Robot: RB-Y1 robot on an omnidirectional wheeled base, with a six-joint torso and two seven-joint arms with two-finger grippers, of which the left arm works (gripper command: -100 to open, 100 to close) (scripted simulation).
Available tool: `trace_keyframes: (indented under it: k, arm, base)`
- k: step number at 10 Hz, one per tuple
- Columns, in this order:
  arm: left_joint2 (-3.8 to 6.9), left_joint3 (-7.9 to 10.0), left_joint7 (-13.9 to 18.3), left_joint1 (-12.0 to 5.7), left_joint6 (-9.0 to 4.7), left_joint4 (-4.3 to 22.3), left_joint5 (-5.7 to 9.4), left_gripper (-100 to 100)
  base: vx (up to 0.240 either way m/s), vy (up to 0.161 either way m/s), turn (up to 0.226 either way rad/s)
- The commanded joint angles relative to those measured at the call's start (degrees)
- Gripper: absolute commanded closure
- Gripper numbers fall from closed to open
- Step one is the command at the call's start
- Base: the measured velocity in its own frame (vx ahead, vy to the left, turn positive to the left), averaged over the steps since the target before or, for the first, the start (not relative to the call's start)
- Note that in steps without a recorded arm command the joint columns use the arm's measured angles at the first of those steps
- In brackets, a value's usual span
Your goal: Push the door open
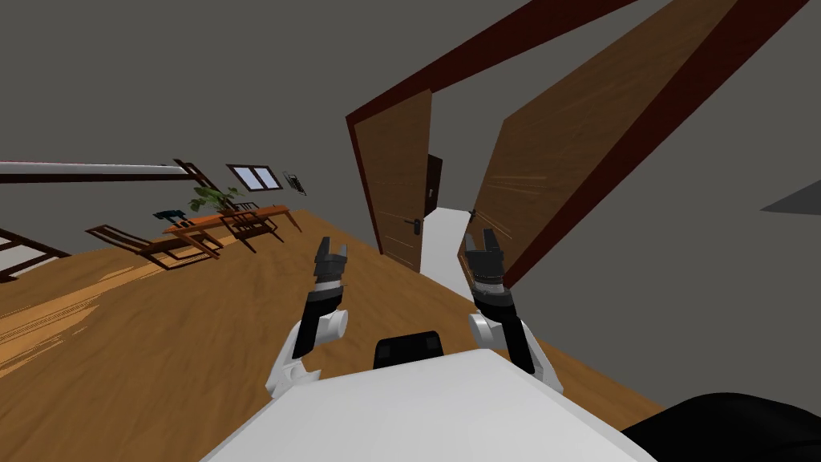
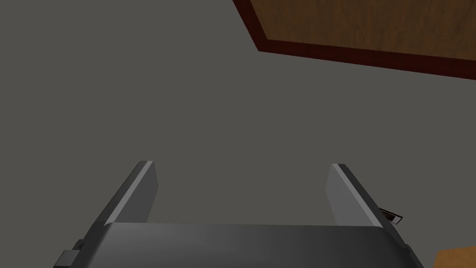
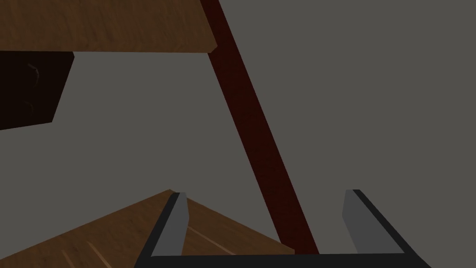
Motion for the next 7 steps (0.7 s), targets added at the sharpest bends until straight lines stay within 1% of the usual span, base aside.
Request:
trace_keyframes:
  k: [1, 4, 5, 6, 7]
  arm:
    - [0.73, -0.05, 0.2, -1.74, 0.07, 2.8, 0.33, -100]
    - [1.39, -0.75, 0.2, -4.79, -0.21, 7.7, 0.59, -100]
    - [1.58, -1.0, 0.2, -5.87, -0.31, 9.8, 0.68, -100]
    - [1.58, -1.0, 0.2, -5.87, -0.31, 10.2, 0.68, -100]
    - [1.77, -1.25, 0.2, -6.95, -0.41, 12.1, 0.77, -100]
  base:
    - [0.097, 0.022, -0.086]
    - [0.09, 0.023, -0.072]
    - [0.096, 0.02, -0.065]
    - [0.057, 0.025, -0.029]
    - [0.057, 0.025, -0.054]
